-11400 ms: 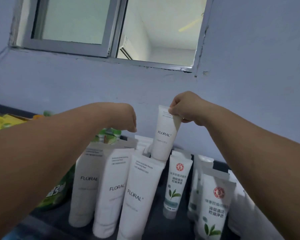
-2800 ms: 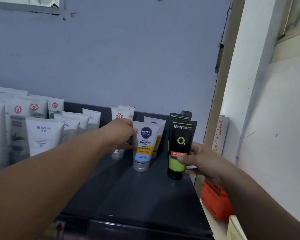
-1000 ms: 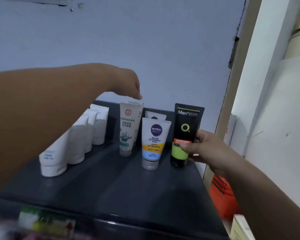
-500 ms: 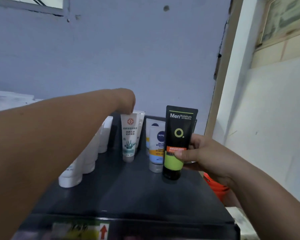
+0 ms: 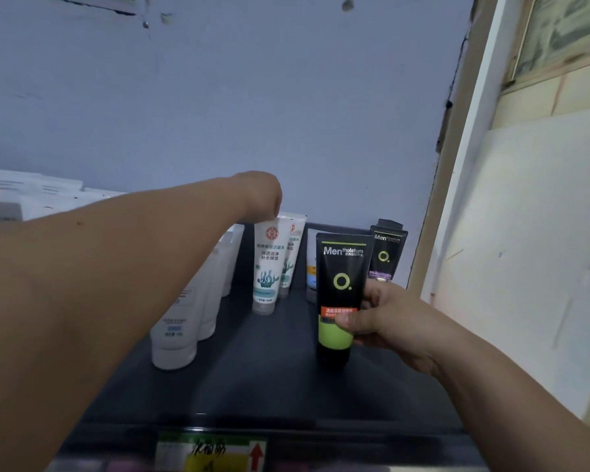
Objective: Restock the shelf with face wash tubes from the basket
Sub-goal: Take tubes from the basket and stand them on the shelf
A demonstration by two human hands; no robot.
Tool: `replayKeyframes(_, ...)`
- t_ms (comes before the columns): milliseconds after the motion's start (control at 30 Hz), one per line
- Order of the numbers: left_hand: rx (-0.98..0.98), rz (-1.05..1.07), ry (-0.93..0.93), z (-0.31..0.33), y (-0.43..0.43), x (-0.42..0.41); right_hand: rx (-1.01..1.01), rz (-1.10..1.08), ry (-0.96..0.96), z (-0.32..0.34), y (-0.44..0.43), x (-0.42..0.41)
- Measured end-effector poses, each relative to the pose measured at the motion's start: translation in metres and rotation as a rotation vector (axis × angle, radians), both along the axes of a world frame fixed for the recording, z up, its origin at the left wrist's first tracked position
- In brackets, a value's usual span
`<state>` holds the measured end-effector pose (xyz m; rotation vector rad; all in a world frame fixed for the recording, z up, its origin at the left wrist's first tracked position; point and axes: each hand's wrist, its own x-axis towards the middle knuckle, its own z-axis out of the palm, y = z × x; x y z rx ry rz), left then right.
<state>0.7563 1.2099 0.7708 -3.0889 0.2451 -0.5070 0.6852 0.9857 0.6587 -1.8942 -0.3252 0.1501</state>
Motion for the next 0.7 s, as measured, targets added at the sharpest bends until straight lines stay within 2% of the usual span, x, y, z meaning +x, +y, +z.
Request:
replayKeyframes(167,-0.105,-0.033,0.025,0.002,0.004,-0.002,0.023,0.006,0.067,-0.007,0.001,0.002)
replayKeyframes(367,-0.083,-0.016,0.008,0.007,0.011,-0.019,-0.076,-0.006,0.1,0.009,-0.009,-0.011)
replayKeyframes(433,-0.106,-0.026,-0.013,0.013,0.013,-0.031,-0.148,-0.119,0.005,0.031,-0.017,-0.023)
replayKeyframes(533,-0.163,-0.056,-0.073,0.027,0.013,-0.054,-0.168,-0.285,-0.264,0.07,-0.018,-0.042)
replayKeyframes(633,-0.252,-0.09,-0.143,0.039,0.014,-0.086,-0.143,-0.313,-0.539,0.09,0.006,-0.055)
replayKeyframes(700,-0.316,-0.103,-0.175,0.044,0.016,-0.104,-0.172,-0.27,-0.645,0.094,0.028,-0.058)
